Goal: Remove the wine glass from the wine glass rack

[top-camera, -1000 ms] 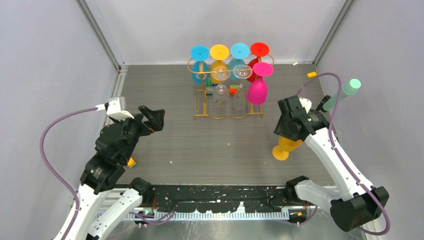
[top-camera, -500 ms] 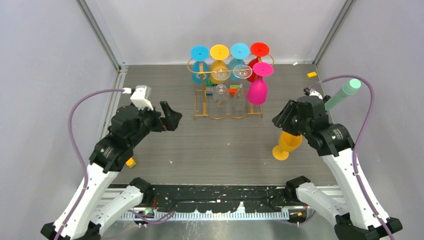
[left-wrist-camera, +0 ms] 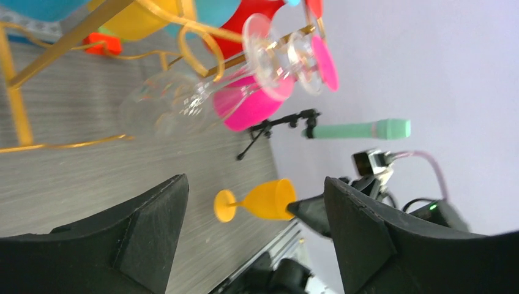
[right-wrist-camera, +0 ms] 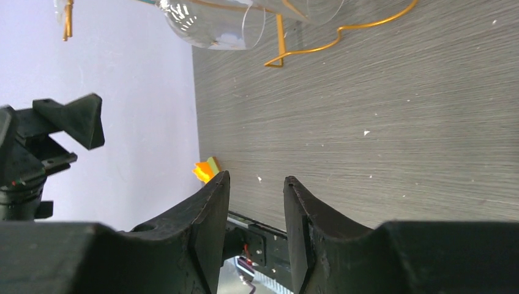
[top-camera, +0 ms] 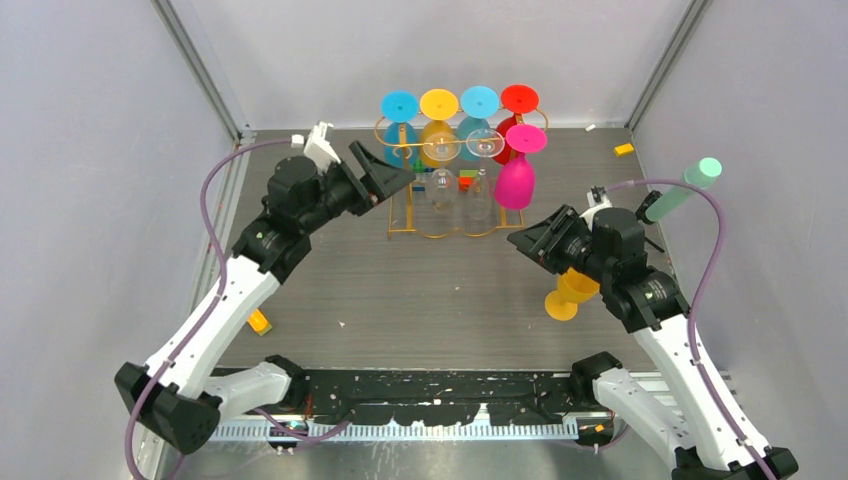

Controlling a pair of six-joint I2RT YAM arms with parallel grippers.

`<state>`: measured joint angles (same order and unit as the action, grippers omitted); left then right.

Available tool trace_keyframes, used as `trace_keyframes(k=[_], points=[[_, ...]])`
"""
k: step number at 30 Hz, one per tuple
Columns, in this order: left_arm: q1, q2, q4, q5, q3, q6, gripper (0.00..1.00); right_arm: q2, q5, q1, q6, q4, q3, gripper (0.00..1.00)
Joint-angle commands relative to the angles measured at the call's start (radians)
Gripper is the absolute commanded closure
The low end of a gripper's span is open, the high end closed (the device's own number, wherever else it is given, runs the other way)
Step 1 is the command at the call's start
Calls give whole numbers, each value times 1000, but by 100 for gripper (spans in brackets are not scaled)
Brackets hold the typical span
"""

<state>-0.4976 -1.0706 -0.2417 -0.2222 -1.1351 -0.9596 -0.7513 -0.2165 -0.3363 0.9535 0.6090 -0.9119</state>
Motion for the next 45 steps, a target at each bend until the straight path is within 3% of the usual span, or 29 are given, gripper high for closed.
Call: trace_keyframes(k=[1,6,19,26,45], points=[[-22,-55,164,11,-94,-157,18,48,-36,3,63,-98,5,57],[-87,-106,201,185,-119,-191,31,73,-23,3,64,-80,10,57],[-254,-307,44,622,-350,43,32,128,5,3,72,-45,21,58],[-269,-357,23,689,-404,118,32,134,3,3,25,-14,-5,58],[-269,-429,26,723,-443,103,33,149,-23,3,17,-14,-24,58]])
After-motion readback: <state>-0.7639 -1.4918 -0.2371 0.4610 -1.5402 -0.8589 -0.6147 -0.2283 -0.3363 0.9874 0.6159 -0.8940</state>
